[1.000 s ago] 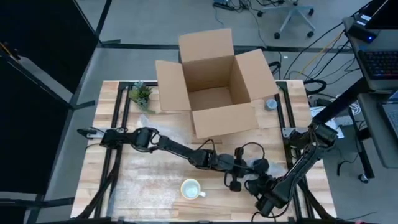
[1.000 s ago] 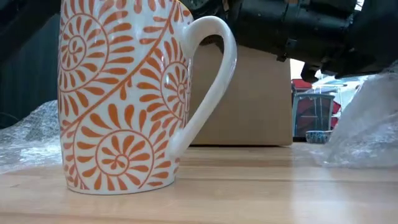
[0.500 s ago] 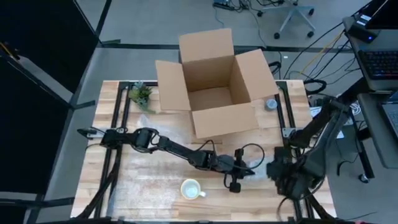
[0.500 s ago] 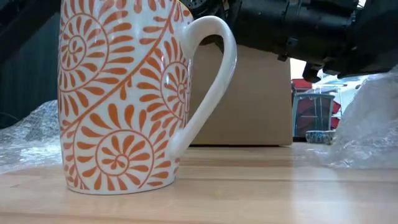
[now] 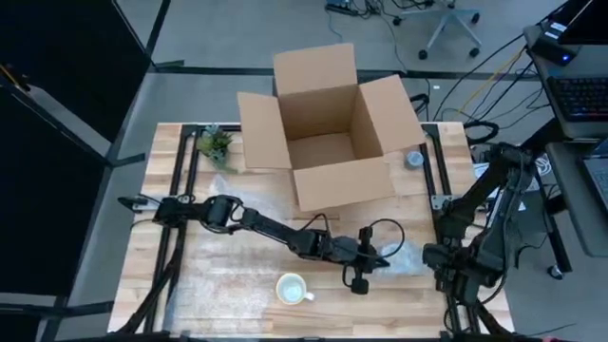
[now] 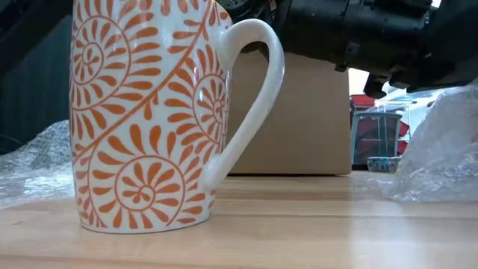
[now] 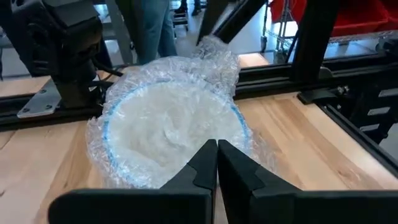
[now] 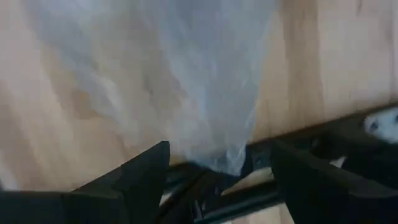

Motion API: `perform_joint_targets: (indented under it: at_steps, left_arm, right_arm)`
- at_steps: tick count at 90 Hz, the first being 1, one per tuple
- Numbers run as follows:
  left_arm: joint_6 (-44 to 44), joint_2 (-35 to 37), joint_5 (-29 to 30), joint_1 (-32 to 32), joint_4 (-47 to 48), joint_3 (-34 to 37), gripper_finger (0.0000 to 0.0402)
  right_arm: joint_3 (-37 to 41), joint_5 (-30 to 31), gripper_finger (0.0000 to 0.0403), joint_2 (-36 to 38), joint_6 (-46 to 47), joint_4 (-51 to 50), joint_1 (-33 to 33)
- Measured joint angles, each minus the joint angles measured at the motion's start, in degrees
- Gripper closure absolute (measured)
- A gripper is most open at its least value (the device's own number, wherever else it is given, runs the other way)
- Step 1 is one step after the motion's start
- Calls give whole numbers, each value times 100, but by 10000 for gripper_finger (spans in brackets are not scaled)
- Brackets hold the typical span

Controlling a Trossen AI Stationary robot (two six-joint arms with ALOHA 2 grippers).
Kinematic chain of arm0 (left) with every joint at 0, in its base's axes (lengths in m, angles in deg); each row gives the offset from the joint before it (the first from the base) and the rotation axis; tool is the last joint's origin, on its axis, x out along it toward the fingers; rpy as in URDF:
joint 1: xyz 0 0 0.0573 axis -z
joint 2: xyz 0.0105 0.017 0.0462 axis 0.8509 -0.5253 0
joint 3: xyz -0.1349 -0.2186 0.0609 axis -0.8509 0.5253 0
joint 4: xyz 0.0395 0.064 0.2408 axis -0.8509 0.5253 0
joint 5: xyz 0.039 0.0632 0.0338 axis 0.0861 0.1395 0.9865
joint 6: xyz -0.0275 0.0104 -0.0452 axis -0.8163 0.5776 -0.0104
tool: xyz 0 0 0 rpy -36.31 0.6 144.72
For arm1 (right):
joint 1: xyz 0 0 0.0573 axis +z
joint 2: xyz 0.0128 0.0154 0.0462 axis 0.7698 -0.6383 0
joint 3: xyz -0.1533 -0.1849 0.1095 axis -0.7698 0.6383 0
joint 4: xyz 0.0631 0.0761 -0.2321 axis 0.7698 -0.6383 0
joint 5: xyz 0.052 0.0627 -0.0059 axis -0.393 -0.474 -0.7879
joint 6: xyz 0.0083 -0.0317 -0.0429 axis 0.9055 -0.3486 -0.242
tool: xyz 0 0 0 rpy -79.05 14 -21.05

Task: Wrap mug
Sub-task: Wrap the red mug with bubble wrap

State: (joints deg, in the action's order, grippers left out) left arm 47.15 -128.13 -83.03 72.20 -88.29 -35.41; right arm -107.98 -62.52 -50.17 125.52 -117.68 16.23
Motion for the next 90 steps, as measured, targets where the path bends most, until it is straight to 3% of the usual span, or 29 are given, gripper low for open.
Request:
perform_joint_targets:
  at_steps: [18,48,59,81,90]
  left_arm:
    - [-117,0,14,-7,-24,-31,402]
    - [-119,0,9,-9,5,-36,402]
    - [-121,0,7,-9,5,-36,402]
    - [-134,2,3,-9,5,-36,402]
    - [-154,4,-5,-15,5,-36,402]
  right_arm:
    - [599,-178,145,-41,261,979,-94]
    - [1037,-130,159,-40,770,988,-215]
    - [1033,-183,211,-34,634,1214,-215]
    - [733,-253,374,75,398,1160,-215]
    - [606,19,395,183,367,1103,-215]
